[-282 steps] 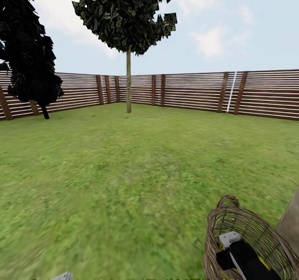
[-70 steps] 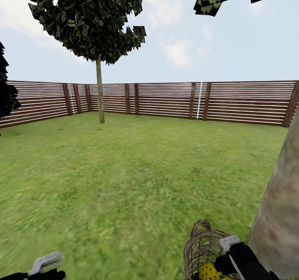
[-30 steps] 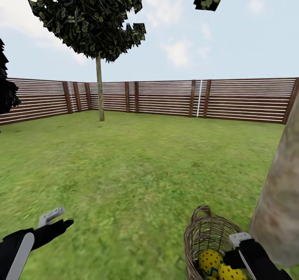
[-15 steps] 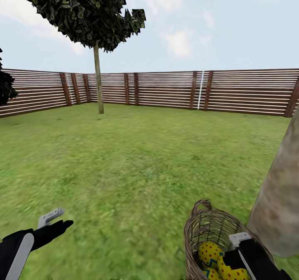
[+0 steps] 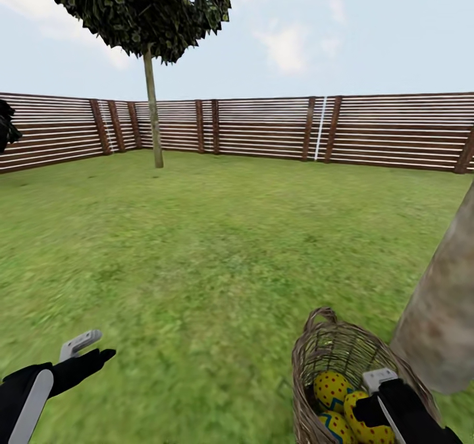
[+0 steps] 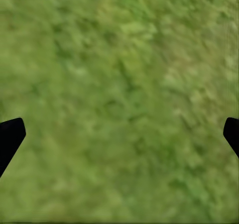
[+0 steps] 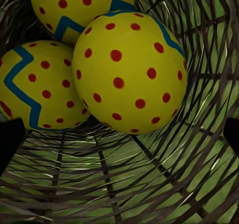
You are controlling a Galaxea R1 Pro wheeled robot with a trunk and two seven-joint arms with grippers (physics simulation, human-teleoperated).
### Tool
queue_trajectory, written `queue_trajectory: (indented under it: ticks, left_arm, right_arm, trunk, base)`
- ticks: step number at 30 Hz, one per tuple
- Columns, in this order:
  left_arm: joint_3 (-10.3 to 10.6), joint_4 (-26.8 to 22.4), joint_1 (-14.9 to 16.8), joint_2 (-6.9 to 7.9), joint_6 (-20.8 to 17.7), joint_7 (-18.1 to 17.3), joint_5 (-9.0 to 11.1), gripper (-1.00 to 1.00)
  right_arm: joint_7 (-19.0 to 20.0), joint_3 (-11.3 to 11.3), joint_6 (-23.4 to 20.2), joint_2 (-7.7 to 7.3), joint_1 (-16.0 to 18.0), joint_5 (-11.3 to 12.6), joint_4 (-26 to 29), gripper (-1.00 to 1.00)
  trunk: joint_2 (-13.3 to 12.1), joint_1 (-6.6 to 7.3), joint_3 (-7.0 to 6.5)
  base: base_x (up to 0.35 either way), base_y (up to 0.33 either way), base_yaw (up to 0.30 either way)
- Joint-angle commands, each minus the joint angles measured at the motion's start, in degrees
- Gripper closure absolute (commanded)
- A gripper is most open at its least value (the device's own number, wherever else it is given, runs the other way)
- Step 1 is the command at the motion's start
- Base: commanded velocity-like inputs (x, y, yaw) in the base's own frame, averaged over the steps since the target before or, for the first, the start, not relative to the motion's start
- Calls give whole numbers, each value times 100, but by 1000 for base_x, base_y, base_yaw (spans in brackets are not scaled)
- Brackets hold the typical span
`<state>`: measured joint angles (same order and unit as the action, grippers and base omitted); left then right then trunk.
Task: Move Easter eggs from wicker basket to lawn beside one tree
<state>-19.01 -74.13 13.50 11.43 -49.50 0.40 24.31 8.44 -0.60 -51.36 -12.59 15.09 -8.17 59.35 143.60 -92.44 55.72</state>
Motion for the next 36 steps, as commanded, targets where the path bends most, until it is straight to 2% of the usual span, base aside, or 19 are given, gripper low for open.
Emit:
queue_trajectory:
  ticks: [1,5,11,19,27,36]
  left_arm:
    - [-6,-5,3,0,-28,4,21,-100]
    - [-7,-5,3,-7,-25,4,21,-100]
    - [7,-35,3,-33,-25,-35,21,-100]
    - [26,-38,3,-40,-25,-41,25,-100]
    - [17,-37,3,-42,-25,-76,46,-100]
    - [8,-29,3,-35,-25,-75,56,-100]
  right_arm:
    - [50,-4,-24,-1,3,-62,7,-100]
    - [44,-10,-24,2,3,-62,7,-100]
    - [44,-16,-24,20,3,-61,7,-100]
    - [44,-11,-25,29,3,-62,7,-100]
    - [44,-14,-29,25,3,-67,7,-100]
    - [44,5,-24,-19,3,-67,23,-100]
  trunk:
    - [4,-1,29]
    - [10,-11,117]
    - [10,-11,117]
    - [10,-11,117]
    - [10,-11,117]
    - [22,-35,317]
  base:
    - [0,0,0]
    - [0,0,0]
    - [13,0,0]
    - [280,0,0]
    - [43,0,0]
    - [0,0,0]
